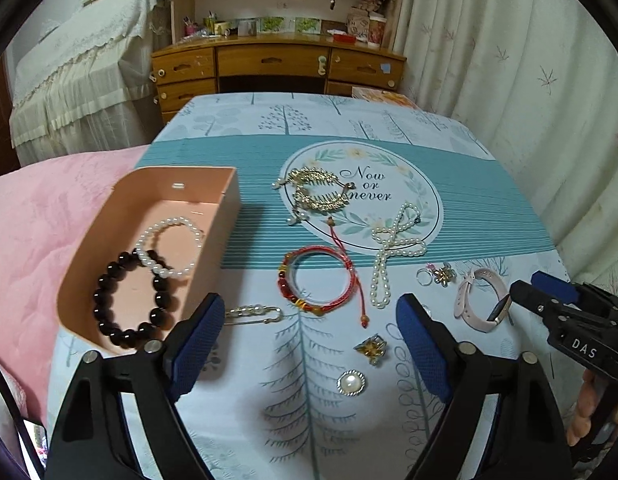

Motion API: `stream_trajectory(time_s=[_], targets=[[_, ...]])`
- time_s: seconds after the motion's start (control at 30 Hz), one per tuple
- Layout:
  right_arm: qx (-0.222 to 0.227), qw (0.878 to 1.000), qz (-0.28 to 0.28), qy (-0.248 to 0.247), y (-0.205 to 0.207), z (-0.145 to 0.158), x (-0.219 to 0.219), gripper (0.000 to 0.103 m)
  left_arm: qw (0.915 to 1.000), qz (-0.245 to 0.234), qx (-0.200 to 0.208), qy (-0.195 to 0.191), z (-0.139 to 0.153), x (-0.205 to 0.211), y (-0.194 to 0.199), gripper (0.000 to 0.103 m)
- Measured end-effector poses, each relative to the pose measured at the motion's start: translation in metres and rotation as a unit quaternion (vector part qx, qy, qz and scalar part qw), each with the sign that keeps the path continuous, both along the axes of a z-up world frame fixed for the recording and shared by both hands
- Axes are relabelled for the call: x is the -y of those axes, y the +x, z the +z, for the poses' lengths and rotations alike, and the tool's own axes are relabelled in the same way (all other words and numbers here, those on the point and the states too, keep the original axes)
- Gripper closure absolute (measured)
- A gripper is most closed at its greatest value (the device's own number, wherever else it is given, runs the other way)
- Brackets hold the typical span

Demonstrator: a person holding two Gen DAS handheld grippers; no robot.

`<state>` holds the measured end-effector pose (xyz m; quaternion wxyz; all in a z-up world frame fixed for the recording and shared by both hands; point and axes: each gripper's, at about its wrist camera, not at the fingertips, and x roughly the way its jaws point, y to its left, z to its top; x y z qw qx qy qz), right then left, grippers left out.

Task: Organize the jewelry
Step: 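Grasp the red string bracelet with the left tool while the right tool grasps the pink watch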

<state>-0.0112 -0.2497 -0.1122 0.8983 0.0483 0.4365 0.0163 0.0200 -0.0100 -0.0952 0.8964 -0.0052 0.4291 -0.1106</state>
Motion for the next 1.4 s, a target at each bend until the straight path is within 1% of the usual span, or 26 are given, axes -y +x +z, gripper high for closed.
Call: stream_trajectory(time_s=[0.1,0.17,0.23,0.33,0.37,0.47,0.53,0.57,0.6,0.63,0.67,0.7,0.73,0.77,0.87,1.03,1.1,1.17,1.2,1.3,1.37,1.4], targets=[[-0.01,1.0,0.003,0.006,0.008,-0.006,0.004,0.055,0.9998,-0.007,-0.015,0.006,-0.008,0.008,0.009,0.028],[-0.016,1.0,0.008,0.006,0.015,-0.01,0.006,0.055,0.9993,-0.015,-0.03,0.016,-0.014,0.015,0.017,0.039],[-0.021,1.0,0.013,0.005,0.021,-0.013,0.007,0.055,0.9985,-0.021,-0.043,0.026,-0.02,0.02,0.024,0.044],[-0.032,0.999,0.024,0.01,0.031,-0.017,0.008,0.064,0.9971,-0.025,-0.065,0.03,-0.028,0.028,0.037,0.046],[-0.037,0.999,0.029,0.01,0.035,-0.018,0.008,0.069,0.9968,-0.025,-0.069,0.031,-0.029,0.03,0.04,0.048],[-0.055,0.998,0.041,0.004,0.042,-0.025,0.006,0.082,0.9953,-0.031,-0.086,0.032,-0.034,0.036,0.05,0.049],[-0.054,0.997,0.048,0.002,0.044,-0.026,0.004,0.087,0.9938,-0.037,-0.099,0.035,-0.038,0.042,0.056,0.049],[-0.055,0.997,0.05,0.0,0.045,-0.027,0.003,0.093,0.9931,-0.038,-0.104,0.038,-0.041,0.044,0.059,0.05],[-0.053,0.997,0.052,-0.001,0.045,-0.027,0.003,0.095,0.9923,-0.038,-0.11,0.043,-0.043,0.046,0.06,0.051],[-0.052,0.997,0.054,0.001,0.044,-0.027,0.003,0.096,0.9913,-0.038,-0.116,0.049,-0.046,0.048,0.062,0.055],[-0.051,0.997,0.056,0.003,0.044,-0.027,0.003,0.097,0.9906,-0.038,-0.121,0.052,-0.047,0.05,0.064,0.058],[-0.049,0.997,0.058,0.005,0.043,-0.027,0.003,0.097,0.9907,-0.037,-0.118,0.058,-0.047,0.051,0.065,0.06],[-0.048,0.997,0.059,0.009,0.042,-0.027,0.004,0.097,0.9901,-0.035,-0.12,0.064,-0.047,0.053,0.067,0.067],[-0.047,0.997,0.061,0.013,0.041,-0.027,0.004,0.097,0.9899,-0.035,-0.123,0.061,-0.047,0.053,0.068,0.068],[-0.043,0.997,0.065,0.024,0.039,-0.028,0.005,0.097,0.9887,-0.034,-0.143,0.031,-0.045,0.049,0.074,0.068],[-0.038,0.996,0.068,0.034,0.039,-0.028,0.008,0.097,0.984,-0.014,-0.176,-0.023,-0.045,0.037,0.087,0.068],[-0.035,0.996,0.069,0.04,0.038,-0.029,0.009,0.097,0.9826,-0.002,-0.183,-0.035,-0.045,0.033,0.091,0.068],[-0.033,0.996,0.069,0.042,0.037,-0.029,0.01,0.097,0.9825,0.013,-0.183,-0.029,-0.045,0.033,0.095,0.07],[-0.032,0.996,0.069,0.044,0.036,-0.029,0.01,0.097,0.9829,0.014,-0.183,-0.02,-0.046,0.036,0.097,0.07],[-0.031,0.996,0.069,0.051,0.036,-0.029,0.012,0.097,0.9839,0.009,-0.177,0.024,-0.046,0.05,0.101,0.07],[-0.03,0.996,0.068,0.056,0.036,-0.03,0.013,0.097,0.9839,0.008,-0.174,0.04,-0.045,0.057,0.104,0.071],[-0.029,0.995,0.068,0.059,0.036,-0.03,0.014,0.097,0.9837,0.009,-0.173,0.046,-0.046,0.059,0.107,0.073]])
